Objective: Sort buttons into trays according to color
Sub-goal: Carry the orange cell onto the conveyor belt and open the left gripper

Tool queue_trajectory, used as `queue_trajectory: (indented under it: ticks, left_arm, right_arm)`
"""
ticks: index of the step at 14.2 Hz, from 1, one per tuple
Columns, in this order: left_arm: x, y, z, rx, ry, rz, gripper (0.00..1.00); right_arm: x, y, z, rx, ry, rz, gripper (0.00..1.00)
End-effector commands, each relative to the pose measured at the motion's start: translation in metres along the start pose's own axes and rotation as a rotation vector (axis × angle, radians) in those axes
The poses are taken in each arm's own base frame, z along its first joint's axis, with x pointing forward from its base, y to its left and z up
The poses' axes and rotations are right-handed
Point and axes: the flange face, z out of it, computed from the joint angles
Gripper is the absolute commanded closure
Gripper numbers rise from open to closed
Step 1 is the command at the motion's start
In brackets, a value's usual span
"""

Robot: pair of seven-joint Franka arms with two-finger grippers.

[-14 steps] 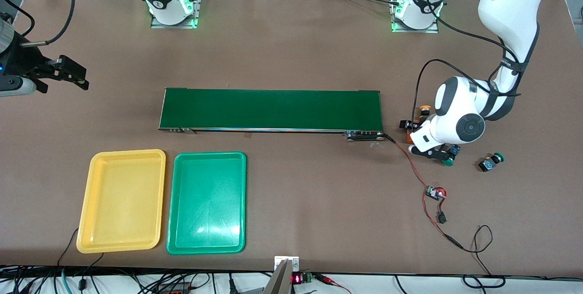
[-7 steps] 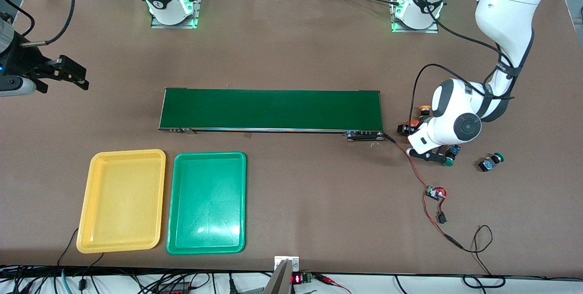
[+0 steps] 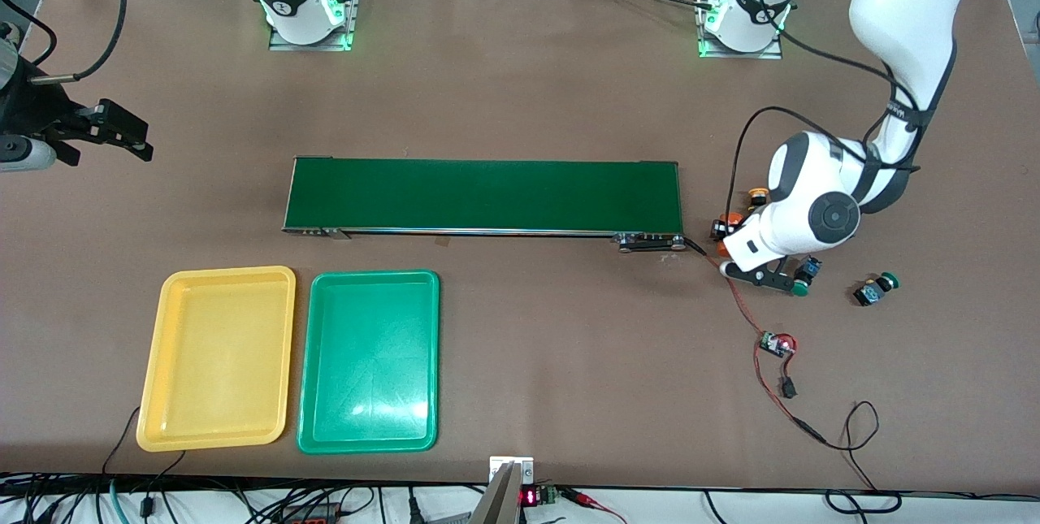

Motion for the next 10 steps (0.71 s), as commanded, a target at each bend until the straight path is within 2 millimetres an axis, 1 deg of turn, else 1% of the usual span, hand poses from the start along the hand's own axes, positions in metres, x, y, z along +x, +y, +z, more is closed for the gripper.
queue_trajectory:
  ticks: [1, 2, 3, 4, 6, 7, 8, 9, 10]
  left_arm:
    - [-0.013, 0.042, -0.073, 0.04, 0.066, 0.208, 1.0]
    - [-0.015, 0.063, -0.09, 0.052, 0.092, 0.268, 1.0]
    - [-0.019, 0.095, -0.093, 0.048, 0.089, 0.323, 1.0]
    - [-0.022, 0.129, -0.093, 0.043, 0.091, 0.387, 1.0]
    - [-0.035, 0.19, -0.086, 0.031, 0.081, 0.5, 0.97]
    - [-0.043, 0.219, -0.078, 0.07, 0.07, 0.585, 0.95]
    - [-0.049, 0.242, -0.069, 0.164, 0.061, 0.706, 0.93]
    - [-0.053, 0.256, -0.059, 0.25, 0.052, 0.835, 0.94]
    - [-0.052, 0.259, -0.05, 0.308, 0.041, 0.942, 0.93]
  right_arm:
    - [0.001, 0.001, -0.003, 0.0, 0.003, 0.0, 0.0]
    - [0.001, 0.001, -0.002, 0.0, 0.002, 0.0, 0.0]
    - [0.001, 0.002, -0.002, 0.0, 0.002, 0.002, 0.0]
    - [0.001, 0.002, -0.003, 0.0, 0.002, 0.002, 0.0]
    - [0.001, 0.002, -0.003, 0.0, 0.003, 0.002, 0.0]
    - [0.001, 0.002, -0.002, 0.0, 0.002, 0.002, 0.0]
    - [0.001, 0.002, -0.003, 0.0, 0.003, 0.002, 0.0]
    - [0.001, 0.004, -0.003, 0.0, 0.002, 0.005, 0.0]
    - [0.001, 0.008, -0.003, -0.001, 0.003, 0.011, 0.0]
